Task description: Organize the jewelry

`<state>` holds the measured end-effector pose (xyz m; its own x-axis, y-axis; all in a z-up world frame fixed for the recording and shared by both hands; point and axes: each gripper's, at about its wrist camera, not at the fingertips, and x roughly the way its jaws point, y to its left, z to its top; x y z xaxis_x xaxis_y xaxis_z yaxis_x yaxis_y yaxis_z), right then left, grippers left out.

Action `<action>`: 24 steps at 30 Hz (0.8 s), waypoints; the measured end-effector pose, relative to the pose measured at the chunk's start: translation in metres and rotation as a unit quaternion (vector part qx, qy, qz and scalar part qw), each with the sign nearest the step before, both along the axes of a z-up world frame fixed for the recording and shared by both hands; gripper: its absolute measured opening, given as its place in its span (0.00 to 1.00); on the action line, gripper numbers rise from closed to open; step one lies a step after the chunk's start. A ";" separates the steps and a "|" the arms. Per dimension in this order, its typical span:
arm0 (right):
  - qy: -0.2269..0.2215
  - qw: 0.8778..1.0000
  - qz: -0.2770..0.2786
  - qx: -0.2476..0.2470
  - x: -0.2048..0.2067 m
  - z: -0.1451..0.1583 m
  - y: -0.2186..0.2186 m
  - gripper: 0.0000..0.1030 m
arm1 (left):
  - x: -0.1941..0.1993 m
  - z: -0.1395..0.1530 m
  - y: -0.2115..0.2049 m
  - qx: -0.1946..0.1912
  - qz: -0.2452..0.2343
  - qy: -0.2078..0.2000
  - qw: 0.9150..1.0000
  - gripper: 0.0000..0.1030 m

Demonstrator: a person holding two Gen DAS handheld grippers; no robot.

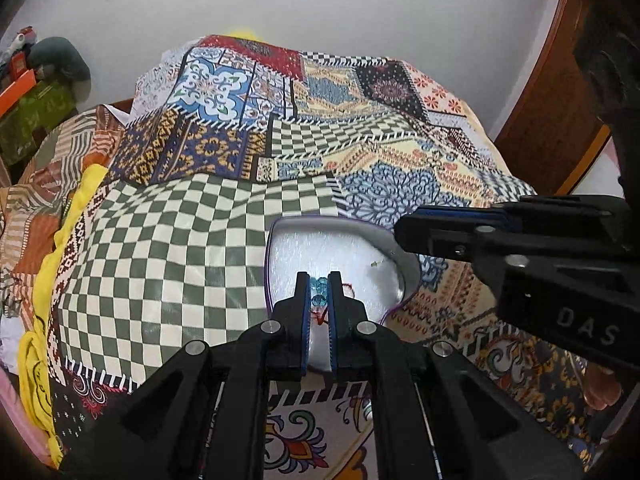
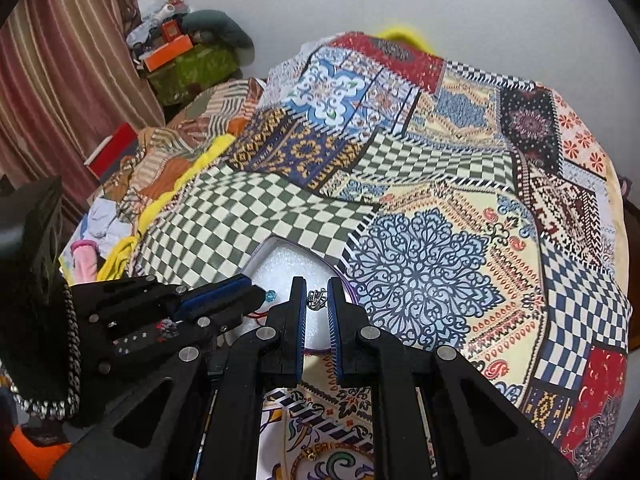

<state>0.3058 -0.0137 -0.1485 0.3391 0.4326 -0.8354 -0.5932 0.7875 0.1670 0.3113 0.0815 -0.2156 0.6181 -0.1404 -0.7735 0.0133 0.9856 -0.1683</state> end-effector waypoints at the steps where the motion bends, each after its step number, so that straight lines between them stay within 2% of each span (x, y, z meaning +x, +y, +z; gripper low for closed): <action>1: 0.008 1.000 0.001 -0.001 0.001 -0.003 0.001 0.09 | -0.001 -0.001 0.000 0.003 0.001 -0.001 1.000 0.06; 6: 0.029 1.000 0.003 -0.012 0.006 -0.015 0.004 0.09 | -0.003 0.000 0.003 0.011 0.006 -0.001 1.000 0.06; 11: 0.057 0.998 0.002 0.001 0.009 -0.020 0.005 0.09 | -0.006 0.003 0.009 0.016 0.015 0.001 1.000 0.13; 16: 0.050 0.999 0.002 -0.016 0.006 -0.017 0.007 0.09 | -0.012 0.009 0.016 0.019 0.025 -0.005 0.999 0.30; 24: 0.031 0.999 -0.004 -0.027 -0.005 -0.006 0.001 0.16 | -0.021 0.018 0.021 0.018 0.032 -0.005 0.999 0.35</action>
<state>0.3009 -0.0125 -0.1548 0.2899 0.3836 -0.8768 -0.5768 0.8011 0.1598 0.2905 0.1023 -0.1980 0.6320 -0.0722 -0.7716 -0.0496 0.9898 -0.1333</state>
